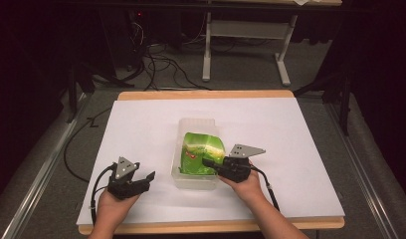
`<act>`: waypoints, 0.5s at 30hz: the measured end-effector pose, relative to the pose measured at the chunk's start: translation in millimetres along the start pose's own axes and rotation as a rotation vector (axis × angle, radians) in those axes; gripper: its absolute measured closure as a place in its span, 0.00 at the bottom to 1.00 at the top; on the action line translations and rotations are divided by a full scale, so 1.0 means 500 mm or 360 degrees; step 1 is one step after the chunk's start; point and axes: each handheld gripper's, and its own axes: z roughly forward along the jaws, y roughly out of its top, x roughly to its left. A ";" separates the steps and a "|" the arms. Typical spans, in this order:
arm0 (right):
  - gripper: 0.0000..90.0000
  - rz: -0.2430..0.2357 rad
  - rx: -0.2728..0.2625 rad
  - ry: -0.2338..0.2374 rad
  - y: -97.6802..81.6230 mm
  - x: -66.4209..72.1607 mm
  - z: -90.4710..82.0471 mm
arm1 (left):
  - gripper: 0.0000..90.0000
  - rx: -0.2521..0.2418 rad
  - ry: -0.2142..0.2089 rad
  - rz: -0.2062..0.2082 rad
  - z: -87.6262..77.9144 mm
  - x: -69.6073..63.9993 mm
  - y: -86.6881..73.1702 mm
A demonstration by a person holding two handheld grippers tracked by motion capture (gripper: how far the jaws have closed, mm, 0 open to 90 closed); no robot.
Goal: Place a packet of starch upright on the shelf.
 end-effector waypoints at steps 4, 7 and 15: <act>0.97 -0.0018 -0.0007 -0.0015 0.008 0.002 -0.005 | 0.39 -0.0001 -0.0001 -0.0004 0.001 0.000 0.000; 0.97 -0.0031 -0.0016 -0.0028 0.014 0.004 -0.008 | 0.39 0.0000 -0.0003 0.0001 0.000 0.000 0.000; 0.97 -0.0072 -0.0036 -0.0055 0.031 0.011 -0.014 | 0.39 0.0004 -0.0003 0.0006 0.002 -0.001 0.000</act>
